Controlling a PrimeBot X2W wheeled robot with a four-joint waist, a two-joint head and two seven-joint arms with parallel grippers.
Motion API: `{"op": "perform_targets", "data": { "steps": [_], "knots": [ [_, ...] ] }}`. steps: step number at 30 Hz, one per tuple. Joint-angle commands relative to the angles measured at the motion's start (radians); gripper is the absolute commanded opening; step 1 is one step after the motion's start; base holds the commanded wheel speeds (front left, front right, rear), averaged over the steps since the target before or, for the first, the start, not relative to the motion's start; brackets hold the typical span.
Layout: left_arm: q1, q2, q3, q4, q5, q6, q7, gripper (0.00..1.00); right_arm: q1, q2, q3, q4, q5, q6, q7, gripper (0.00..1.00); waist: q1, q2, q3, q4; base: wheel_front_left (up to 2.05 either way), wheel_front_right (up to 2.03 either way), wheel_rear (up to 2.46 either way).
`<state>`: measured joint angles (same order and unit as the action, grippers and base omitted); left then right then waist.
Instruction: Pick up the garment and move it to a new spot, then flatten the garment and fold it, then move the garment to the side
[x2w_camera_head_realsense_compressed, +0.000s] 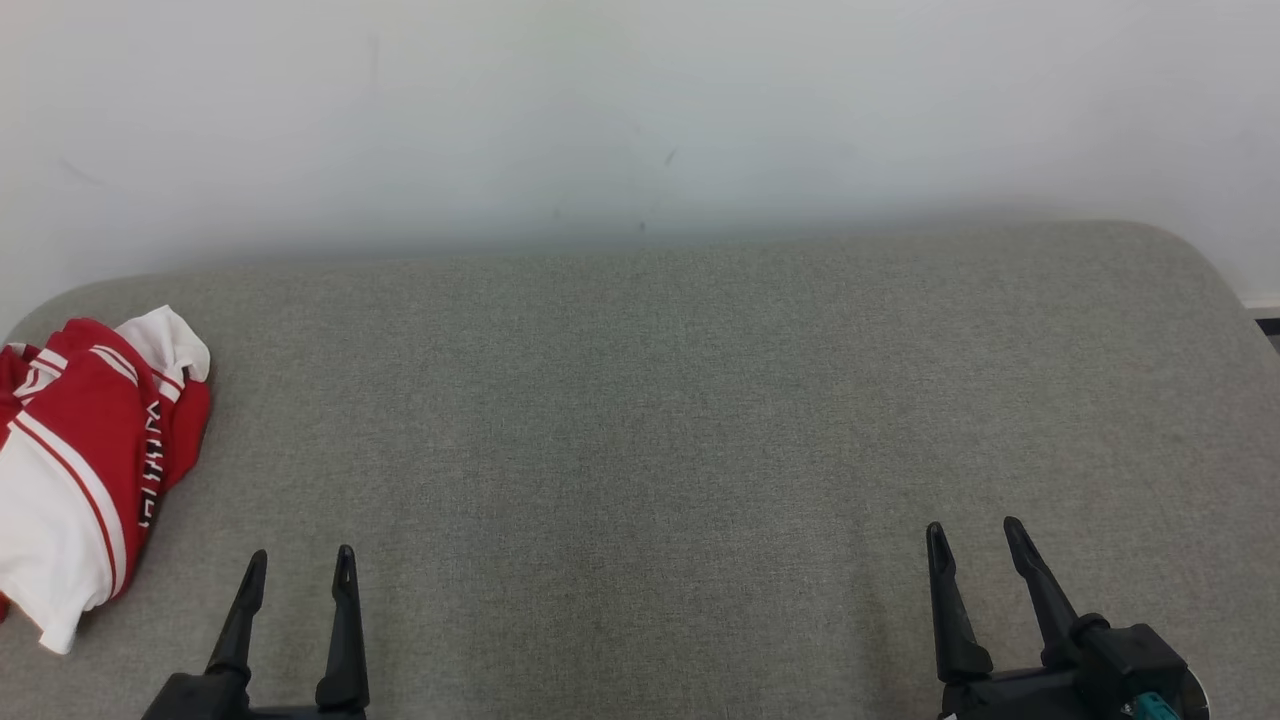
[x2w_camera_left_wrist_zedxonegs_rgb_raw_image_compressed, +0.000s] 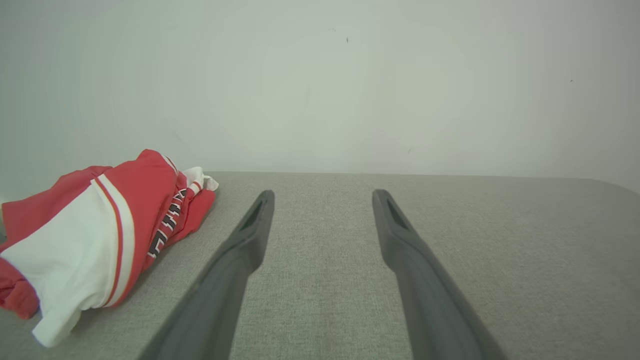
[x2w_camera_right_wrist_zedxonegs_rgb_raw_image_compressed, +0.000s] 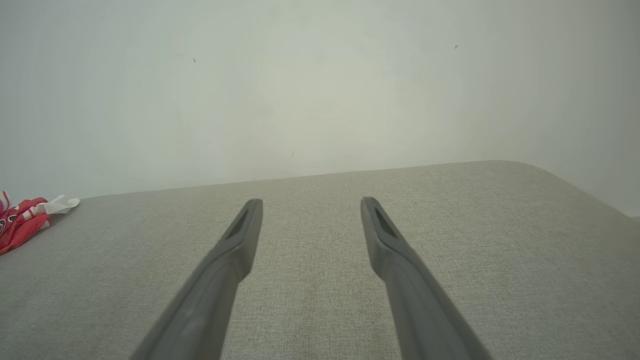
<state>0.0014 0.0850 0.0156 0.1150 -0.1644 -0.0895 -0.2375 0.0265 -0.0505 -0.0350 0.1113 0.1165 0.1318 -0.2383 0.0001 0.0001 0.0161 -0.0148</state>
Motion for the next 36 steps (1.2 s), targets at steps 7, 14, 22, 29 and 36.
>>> {"op": "perform_targets", "data": {
  "steps": [7, 14, 22, 29, 36],
  "knots": [
    [0.012, -0.007, 0.024, 0.009, 0.082, -0.007, -0.02, 1.0, 0.015, 0.001, -0.003, -0.01, -0.058, -0.002, -0.02, 1.0, -0.0001, -0.0001, -0.002, 0.001, 0.0, 0.0, 0.0],
    [0.005, -0.013, 0.029, 0.042, 0.126, -0.003, -0.029, 1.0, 0.018, 0.001, -0.012, -0.009, -0.087, -0.002, -0.028, 1.0, -0.0001, -0.0001, -0.006, 0.003, 0.0, 0.0, 0.0],
    [-0.005, -0.015, 0.041, 0.08, 0.128, -0.005, -0.029, 1.0, 0.019, 0.001, -0.019, -0.004, -0.075, -0.002, -0.027, 1.0, -0.0001, -0.0001, -0.011, 0.003, 0.0, 0.0, 0.0],
    [-0.014, -0.019, 0.047, 0.094, 0.126, -0.006, -0.029, 1.0, 0.019, 0.001, -0.024, -0.002, -0.075, -0.002, -0.027, 1.0, -0.0001, -0.0001, -0.011, 0.004, 0.0, 0.0, 0.0],
    [-0.015, -0.022, 0.053, 0.098, 0.12, -0.011, -0.029, 1.0, 0.017, 0.001, -0.027, 0.006, -0.065, -0.002, -0.027, 1.0, -0.0001, -0.0001, -0.012, 0.004, 0.0, 0.0, 0.0]
  ]
}}
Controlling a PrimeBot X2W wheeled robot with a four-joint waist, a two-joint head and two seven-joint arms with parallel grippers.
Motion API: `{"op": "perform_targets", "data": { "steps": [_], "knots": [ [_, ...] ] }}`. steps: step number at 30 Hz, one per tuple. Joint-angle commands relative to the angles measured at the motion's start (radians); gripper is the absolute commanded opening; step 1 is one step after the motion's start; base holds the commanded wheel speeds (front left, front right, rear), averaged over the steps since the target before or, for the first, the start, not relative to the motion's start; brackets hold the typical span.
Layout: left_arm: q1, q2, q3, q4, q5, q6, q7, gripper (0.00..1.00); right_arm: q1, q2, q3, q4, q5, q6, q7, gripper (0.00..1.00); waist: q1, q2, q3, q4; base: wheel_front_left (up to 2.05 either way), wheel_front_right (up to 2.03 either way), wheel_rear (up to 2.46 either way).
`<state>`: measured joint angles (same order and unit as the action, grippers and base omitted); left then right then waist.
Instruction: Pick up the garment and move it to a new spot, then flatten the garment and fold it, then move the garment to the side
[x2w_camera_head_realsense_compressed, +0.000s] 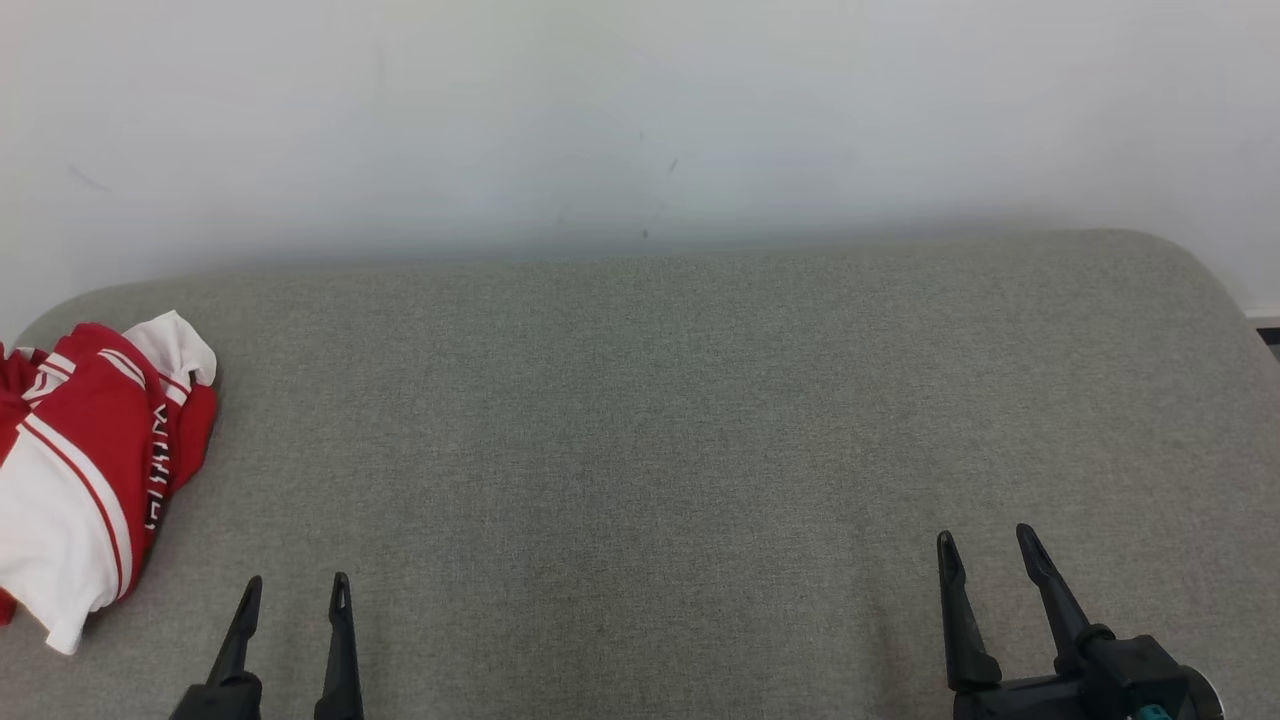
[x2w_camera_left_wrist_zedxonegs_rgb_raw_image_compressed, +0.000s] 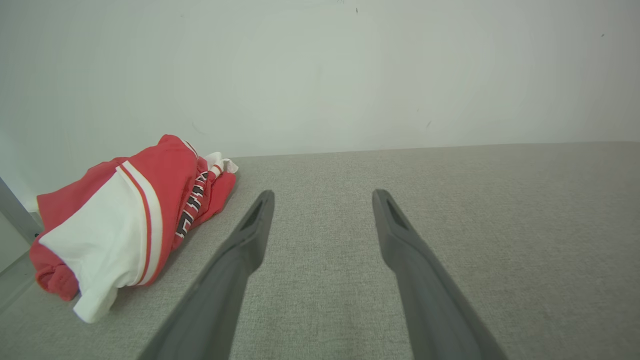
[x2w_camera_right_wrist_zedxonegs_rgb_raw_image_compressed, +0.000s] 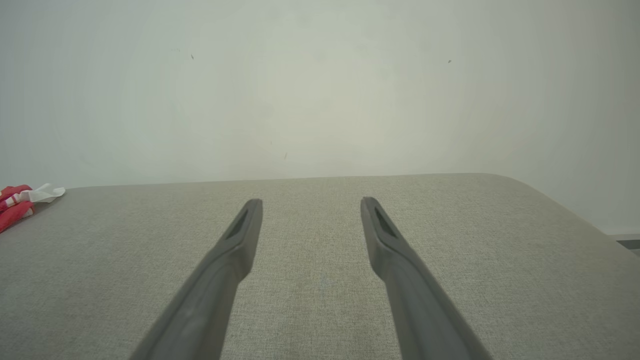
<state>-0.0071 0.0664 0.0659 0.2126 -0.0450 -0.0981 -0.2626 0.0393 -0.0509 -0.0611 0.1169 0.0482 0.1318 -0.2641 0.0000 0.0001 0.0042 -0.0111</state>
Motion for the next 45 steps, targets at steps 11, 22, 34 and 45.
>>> {"op": "perform_targets", "data": {
  "steps": [11, 22, 34, 45],
  "knots": [
    [-0.001, -0.007, 0.006, -0.008, -0.002, -0.005, -0.004, 1.0, 0.001, 0.001, -0.004, 0.026, 0.051, -0.002, -0.001, 1.0, 0.0, -0.0001, -0.002, 0.001, 0.0, 0.0, 0.0],
    [0.01, -0.01, 0.007, -0.011, 0.002, -0.004, -0.004, 1.0, -0.02, 0.001, 0.0, 0.084, 0.069, -0.002, -0.001, 1.0, 0.0, -0.0001, -0.007, -0.001, 0.0, 0.0, 0.0],
    [0.013, -0.013, 0.004, -0.009, 0.004, 0.002, -0.004, 1.0, -0.04, 0.001, -0.002, 0.122, 0.056, -0.002, -0.001, 1.0, 0.0, -0.0001, -0.008, 0.005, 0.0, 0.0, 0.0],
    [0.014, -0.014, -0.001, -0.012, 0.007, 0.007, -0.004, 1.0, -0.04, 0.001, -0.003, 0.135, 0.062, -0.002, -0.001, 1.0, 0.0, -0.0001, -0.006, 0.015, 0.0, 0.0, 0.0]
  ]
}}
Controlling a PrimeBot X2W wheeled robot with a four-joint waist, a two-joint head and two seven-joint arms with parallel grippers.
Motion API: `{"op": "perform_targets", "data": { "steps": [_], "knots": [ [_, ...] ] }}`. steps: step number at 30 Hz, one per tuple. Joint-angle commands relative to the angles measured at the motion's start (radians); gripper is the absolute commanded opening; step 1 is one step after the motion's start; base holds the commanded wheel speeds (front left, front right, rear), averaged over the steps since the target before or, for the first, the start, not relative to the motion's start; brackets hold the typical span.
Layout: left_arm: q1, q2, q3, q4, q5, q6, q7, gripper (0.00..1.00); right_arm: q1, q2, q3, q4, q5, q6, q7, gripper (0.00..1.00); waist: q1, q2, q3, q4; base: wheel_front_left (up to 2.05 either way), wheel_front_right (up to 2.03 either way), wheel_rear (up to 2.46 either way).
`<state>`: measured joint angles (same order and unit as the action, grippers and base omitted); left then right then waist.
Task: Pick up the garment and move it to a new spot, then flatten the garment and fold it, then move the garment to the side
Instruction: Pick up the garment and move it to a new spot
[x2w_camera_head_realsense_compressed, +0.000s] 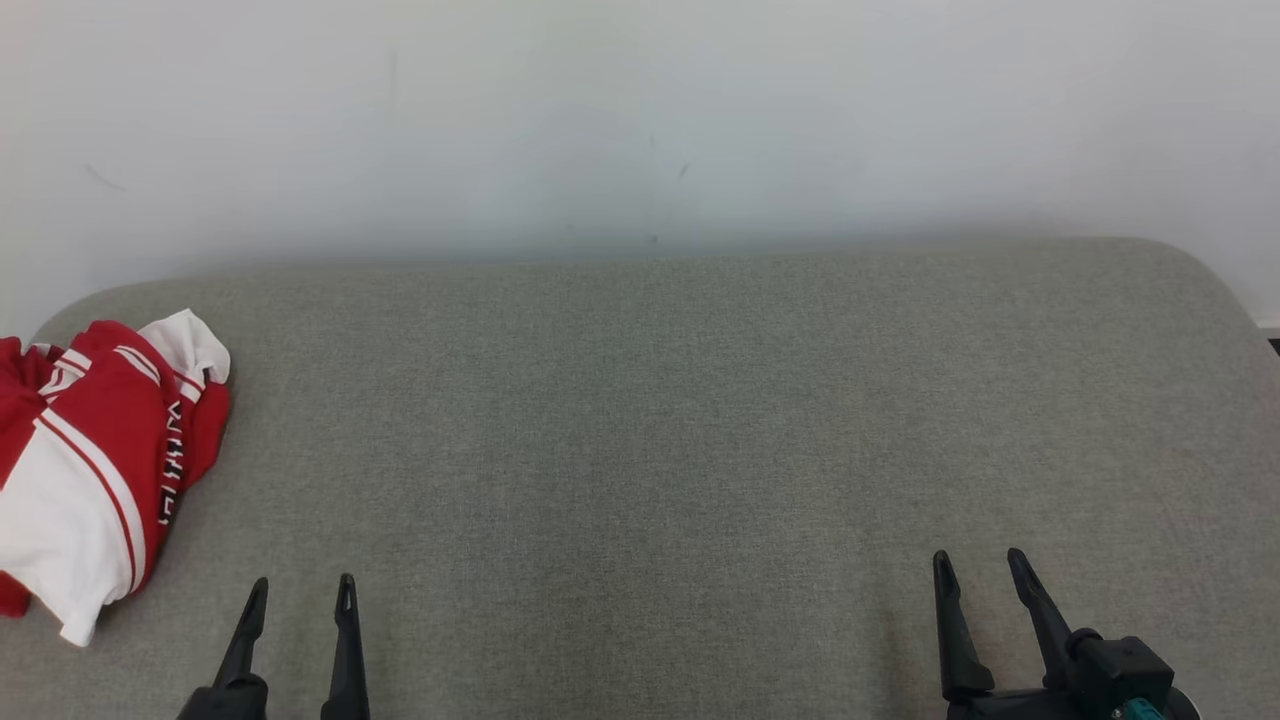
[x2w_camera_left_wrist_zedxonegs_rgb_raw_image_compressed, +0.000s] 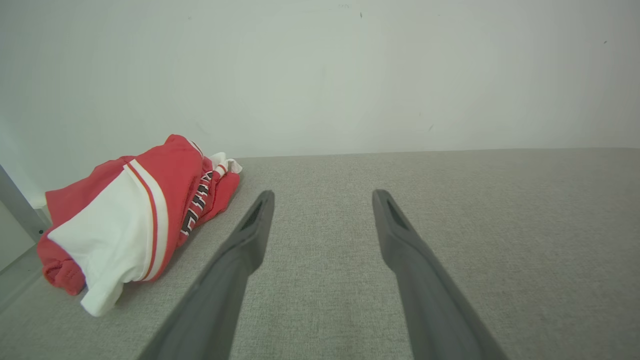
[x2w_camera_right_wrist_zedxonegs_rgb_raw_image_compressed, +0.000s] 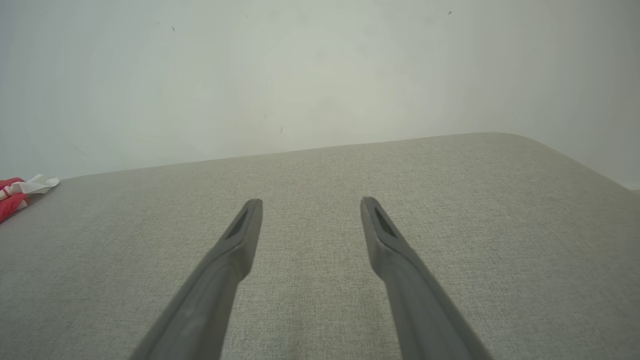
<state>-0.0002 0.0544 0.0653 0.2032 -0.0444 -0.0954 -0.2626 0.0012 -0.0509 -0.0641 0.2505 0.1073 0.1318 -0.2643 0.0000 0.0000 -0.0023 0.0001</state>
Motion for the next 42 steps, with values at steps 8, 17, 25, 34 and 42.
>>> {"op": "perform_targets", "data": {
  "steps": [8, 17, 25, 34, 42],
  "knots": [
    [-0.007, -0.002, -0.005, 0.007, 0.015, 0.007, -0.004, 1.0, 0.011, 0.001, -0.001, 0.007, 0.015, -0.002, 0.0, 1.0, 0.0, 0.0, 0.001, 0.075, 0.0, 0.0, 0.0],
    [-0.002, 0.013, 0.006, 0.016, 0.019, 0.016, -0.004, 1.0, 0.018, 0.001, -0.001, 0.011, 0.027, -0.002, -0.001, 1.0, 0.0, 0.0, 0.004, 0.217, 0.0, 0.0, 0.0],
    [-0.012, 0.018, 0.025, 0.027, 0.009, 0.027, -0.004, 1.0, 0.012, 0.001, 0.004, 0.008, 0.019, -0.002, 0.0, 1.0, 0.0, 0.0, 0.016, 0.344, 0.0, 0.0, 0.0],
    [0.002, 0.017, 0.032, 0.03, 0.008, 0.042, -0.004, 1.0, 0.011, 0.001, 0.01, 0.009, 0.01, -0.002, 0.0, 1.0, 0.0, 0.0, 0.013, 0.438, 0.0, 0.0, 0.0],
    [0.01, 0.018, 0.049, 0.036, -0.006, 0.053, -0.004, 1.0, 0.015, 0.001, 0.018, 0.002, 0.002, -0.002, 0.0, 1.0, 0.0, 0.0, 0.008, 0.5, 0.0, 0.0, 0.0]
  ]
}}
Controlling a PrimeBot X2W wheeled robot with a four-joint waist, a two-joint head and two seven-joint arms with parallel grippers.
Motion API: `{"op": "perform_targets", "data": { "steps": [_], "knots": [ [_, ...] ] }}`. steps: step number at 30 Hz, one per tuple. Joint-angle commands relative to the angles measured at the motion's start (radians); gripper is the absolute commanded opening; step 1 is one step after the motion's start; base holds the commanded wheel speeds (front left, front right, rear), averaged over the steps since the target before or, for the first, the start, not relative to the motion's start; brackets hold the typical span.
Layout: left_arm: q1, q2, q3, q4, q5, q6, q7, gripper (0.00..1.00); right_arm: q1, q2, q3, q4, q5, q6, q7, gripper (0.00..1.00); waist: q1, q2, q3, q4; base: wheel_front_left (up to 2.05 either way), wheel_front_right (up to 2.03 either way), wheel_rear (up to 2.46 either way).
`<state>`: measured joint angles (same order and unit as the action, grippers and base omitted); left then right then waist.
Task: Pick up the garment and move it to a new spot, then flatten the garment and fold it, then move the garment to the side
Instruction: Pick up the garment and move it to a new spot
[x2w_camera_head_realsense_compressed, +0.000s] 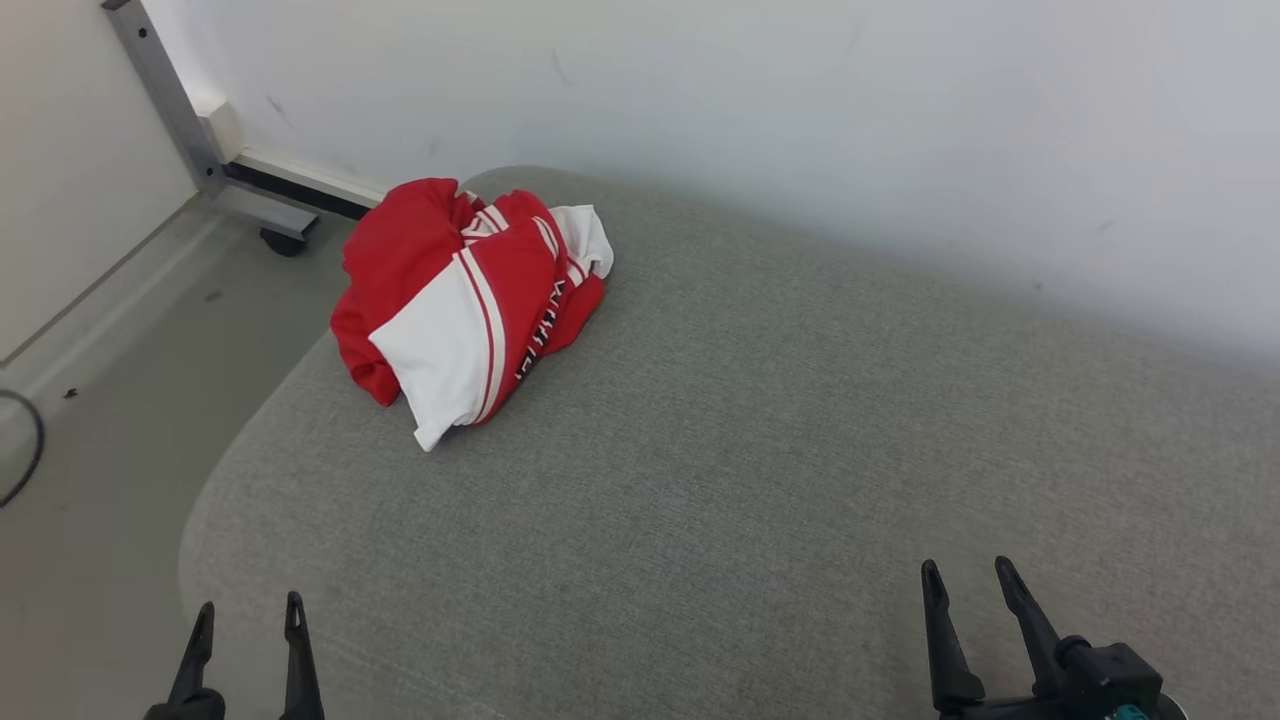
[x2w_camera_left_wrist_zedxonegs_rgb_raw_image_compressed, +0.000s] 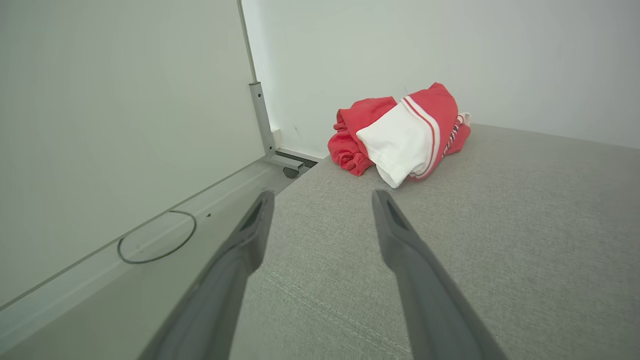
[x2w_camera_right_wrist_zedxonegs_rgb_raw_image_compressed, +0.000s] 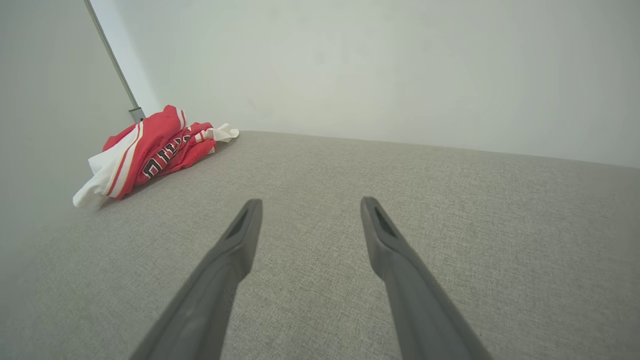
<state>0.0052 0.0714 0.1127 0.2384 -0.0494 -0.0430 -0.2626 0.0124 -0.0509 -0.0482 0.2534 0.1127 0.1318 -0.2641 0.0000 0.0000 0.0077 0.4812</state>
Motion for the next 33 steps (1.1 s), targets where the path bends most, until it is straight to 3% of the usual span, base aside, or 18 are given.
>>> {"op": "perform_targets", "data": {
  "steps": [1, 15, 27, 33],
  "knots": [
    [0.007, 0.001, 0.003, 0.001, 0.0, 0.003, -0.004, 1.0, 0.005, 0.001, -0.001, -0.002, -0.003, -0.002, -0.001, 1.0, 0.0, 0.0, -0.002, 0.025, 0.0, 0.0, 0.0],
    [-0.021, 0.011, 0.044, -0.004, 0.001, 0.025, -0.004, 1.0, -0.01, 0.001, 0.018, -0.001, -0.011, -0.002, -0.001, 1.0, 0.0, 0.0, 0.009, 0.017, 0.0, 0.0, 0.0],
    [-0.256, 0.063, 0.101, 0.013, -0.067, -0.009, -0.004, 1.0, -0.072, 0.001, -0.006, -0.062, -0.069, -0.002, -0.001, 1.0, 0.0, 0.0, 0.146, -0.129, 0.0, 0.0, 0.0],
    [-0.403, 0.099, 0.142, 0.043, -0.136, -0.039, -0.004, 1.0, -0.12, 0.001, -0.015, -0.108, -0.097, -0.002, -0.001, 1.0, 0.0, 0.0, 0.251, -0.234, 0.0, 0.0, 0.0]
  ]
}}
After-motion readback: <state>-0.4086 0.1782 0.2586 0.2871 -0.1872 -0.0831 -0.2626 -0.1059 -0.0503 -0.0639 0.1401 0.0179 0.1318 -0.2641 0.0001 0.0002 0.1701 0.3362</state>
